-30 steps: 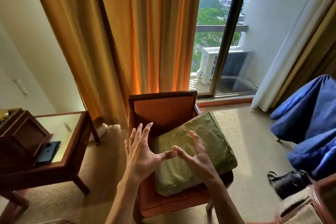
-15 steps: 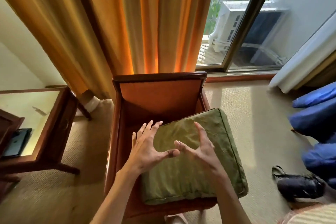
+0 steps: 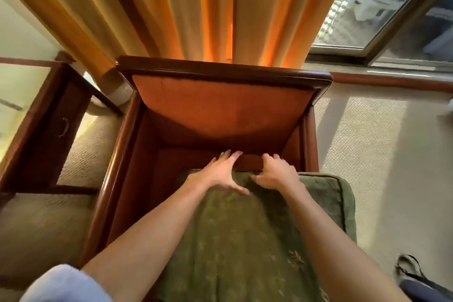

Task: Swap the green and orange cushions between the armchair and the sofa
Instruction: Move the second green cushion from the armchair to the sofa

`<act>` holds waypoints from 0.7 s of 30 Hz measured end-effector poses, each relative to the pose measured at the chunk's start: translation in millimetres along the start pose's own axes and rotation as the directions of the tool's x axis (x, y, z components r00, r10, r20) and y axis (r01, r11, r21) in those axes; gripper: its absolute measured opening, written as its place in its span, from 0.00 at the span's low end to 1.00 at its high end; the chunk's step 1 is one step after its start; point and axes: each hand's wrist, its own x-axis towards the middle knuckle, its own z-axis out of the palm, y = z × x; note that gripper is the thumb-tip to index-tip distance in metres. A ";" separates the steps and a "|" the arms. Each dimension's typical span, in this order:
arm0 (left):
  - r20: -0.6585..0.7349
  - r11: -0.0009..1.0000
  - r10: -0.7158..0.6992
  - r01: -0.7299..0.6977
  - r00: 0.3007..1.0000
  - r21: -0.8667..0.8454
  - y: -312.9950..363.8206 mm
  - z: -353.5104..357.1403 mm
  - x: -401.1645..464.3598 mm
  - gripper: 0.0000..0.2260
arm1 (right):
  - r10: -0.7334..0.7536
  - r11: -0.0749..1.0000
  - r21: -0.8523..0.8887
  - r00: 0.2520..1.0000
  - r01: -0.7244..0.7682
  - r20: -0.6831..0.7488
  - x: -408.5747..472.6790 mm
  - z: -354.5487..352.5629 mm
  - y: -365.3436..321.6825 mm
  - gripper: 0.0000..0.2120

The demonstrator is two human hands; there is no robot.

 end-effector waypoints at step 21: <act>0.242 0.867 -0.211 0.067 0.947 0.495 47.6 -18.1 -117.8 0.53 | -0.042 0.985 0.171 0.924 -0.026 0.381 -129.5 7.3 -30.4 0.51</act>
